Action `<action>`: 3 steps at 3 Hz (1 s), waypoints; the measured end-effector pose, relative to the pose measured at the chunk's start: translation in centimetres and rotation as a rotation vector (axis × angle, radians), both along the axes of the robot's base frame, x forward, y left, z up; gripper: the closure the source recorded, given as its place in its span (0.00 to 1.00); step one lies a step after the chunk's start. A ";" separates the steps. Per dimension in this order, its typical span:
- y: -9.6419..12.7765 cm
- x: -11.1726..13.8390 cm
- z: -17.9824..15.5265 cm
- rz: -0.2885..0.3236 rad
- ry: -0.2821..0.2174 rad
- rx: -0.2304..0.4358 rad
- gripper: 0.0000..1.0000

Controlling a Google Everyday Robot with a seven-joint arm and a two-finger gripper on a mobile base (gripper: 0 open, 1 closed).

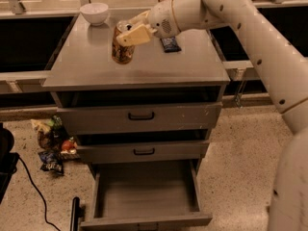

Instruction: Pick orange can from bottom drawer and place on counter

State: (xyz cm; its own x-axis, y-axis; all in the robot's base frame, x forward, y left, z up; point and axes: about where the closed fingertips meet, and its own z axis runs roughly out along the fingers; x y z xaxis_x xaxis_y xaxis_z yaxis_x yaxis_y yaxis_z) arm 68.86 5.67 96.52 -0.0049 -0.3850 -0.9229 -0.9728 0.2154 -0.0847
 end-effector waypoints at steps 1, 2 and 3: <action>0.1 2.0 -0.4 -0.017 0.116 0.009 1.00; 0.2 3.5 -0.7 -0.030 0.190 -0.001 1.00; 0.8 4.4 -1.9 -0.044 0.236 -0.048 1.00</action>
Offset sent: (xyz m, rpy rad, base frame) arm 0.0604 -0.0054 -0.0020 -0.0103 0.2731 -0.0551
